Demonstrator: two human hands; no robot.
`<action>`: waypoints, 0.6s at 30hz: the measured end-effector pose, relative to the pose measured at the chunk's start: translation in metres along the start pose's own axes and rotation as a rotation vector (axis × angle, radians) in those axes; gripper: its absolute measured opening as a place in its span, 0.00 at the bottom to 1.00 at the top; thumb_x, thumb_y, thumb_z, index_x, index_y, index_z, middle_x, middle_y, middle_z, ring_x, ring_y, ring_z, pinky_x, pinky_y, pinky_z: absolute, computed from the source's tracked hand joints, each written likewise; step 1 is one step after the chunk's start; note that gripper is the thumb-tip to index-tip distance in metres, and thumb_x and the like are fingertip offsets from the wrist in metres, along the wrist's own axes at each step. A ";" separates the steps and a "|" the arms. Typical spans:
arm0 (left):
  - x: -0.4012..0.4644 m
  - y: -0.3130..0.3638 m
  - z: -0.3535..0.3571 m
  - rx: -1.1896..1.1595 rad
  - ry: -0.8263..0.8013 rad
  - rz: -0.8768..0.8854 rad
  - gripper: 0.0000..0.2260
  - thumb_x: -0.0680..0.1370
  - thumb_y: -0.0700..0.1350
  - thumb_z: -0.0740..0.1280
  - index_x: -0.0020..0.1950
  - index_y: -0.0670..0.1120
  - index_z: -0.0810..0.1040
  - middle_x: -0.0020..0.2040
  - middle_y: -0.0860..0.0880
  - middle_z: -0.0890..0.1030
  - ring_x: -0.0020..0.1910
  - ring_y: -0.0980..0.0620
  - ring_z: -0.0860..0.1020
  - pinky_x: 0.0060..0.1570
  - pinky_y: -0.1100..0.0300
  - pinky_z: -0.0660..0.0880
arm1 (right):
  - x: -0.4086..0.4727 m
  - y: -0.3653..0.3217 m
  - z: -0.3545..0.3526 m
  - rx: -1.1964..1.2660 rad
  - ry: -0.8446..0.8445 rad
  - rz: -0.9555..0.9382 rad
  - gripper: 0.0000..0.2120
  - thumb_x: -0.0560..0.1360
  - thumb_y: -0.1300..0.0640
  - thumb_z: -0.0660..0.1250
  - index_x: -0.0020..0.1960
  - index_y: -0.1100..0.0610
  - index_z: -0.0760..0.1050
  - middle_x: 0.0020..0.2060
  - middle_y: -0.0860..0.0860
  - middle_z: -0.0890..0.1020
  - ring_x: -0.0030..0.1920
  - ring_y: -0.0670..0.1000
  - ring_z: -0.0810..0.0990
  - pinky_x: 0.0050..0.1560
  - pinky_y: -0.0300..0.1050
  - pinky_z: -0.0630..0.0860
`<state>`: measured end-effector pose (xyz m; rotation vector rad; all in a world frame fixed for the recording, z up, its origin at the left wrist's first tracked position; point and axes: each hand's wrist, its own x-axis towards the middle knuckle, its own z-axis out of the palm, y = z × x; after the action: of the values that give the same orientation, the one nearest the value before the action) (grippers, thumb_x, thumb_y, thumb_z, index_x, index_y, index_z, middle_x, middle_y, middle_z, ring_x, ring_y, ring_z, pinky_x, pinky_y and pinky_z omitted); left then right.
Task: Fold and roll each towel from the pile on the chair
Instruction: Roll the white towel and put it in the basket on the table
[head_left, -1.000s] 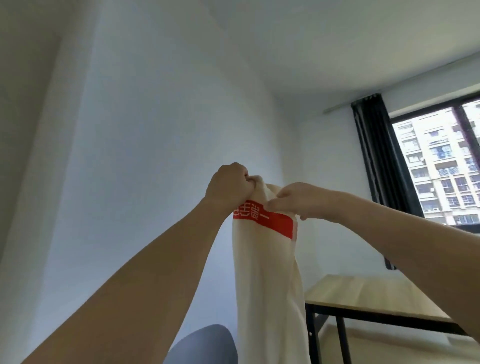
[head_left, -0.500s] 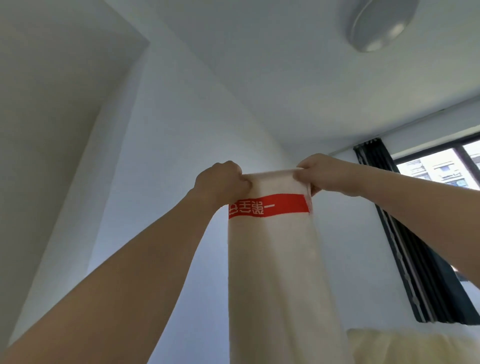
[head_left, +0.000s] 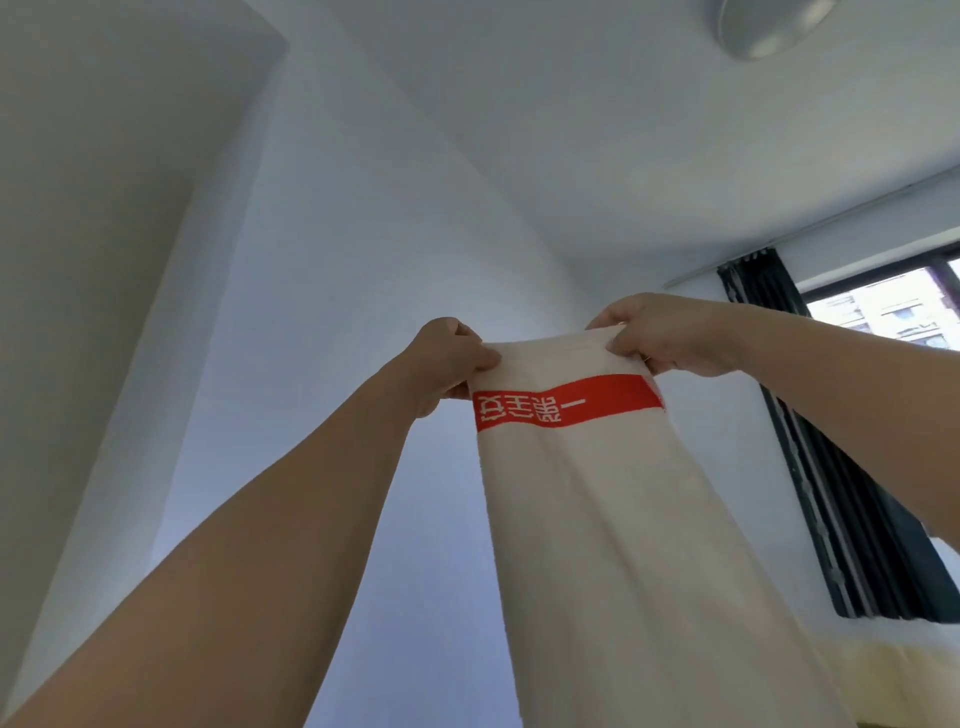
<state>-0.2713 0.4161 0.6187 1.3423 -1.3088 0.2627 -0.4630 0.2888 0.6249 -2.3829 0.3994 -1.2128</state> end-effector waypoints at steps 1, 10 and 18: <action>0.005 -0.014 0.006 0.041 0.016 0.006 0.06 0.76 0.36 0.66 0.50 0.40 0.71 0.47 0.43 0.78 0.39 0.49 0.79 0.33 0.61 0.77 | 0.004 0.010 0.005 -0.001 -0.023 0.011 0.11 0.79 0.67 0.57 0.59 0.57 0.71 0.51 0.57 0.80 0.50 0.54 0.81 0.42 0.44 0.79; 0.052 -0.168 0.100 0.554 -0.006 -0.020 0.05 0.73 0.37 0.60 0.46 0.40 0.75 0.44 0.42 0.79 0.40 0.45 0.76 0.39 0.54 0.75 | 0.071 0.135 0.100 -0.763 -0.105 0.190 0.11 0.72 0.69 0.60 0.51 0.67 0.78 0.34 0.58 0.82 0.30 0.53 0.77 0.31 0.41 0.73; 0.090 -0.197 0.113 0.284 0.363 0.092 0.03 0.75 0.39 0.55 0.46 0.45 0.66 0.40 0.50 0.72 0.37 0.49 0.72 0.34 0.54 0.72 | 0.118 0.164 0.129 -0.227 0.482 -0.005 0.12 0.72 0.67 0.58 0.53 0.61 0.74 0.46 0.56 0.76 0.44 0.57 0.77 0.39 0.46 0.73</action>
<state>-0.1468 0.2179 0.5484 1.3911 -1.0523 0.7440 -0.2992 0.1276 0.5570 -2.2480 0.7122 -1.8318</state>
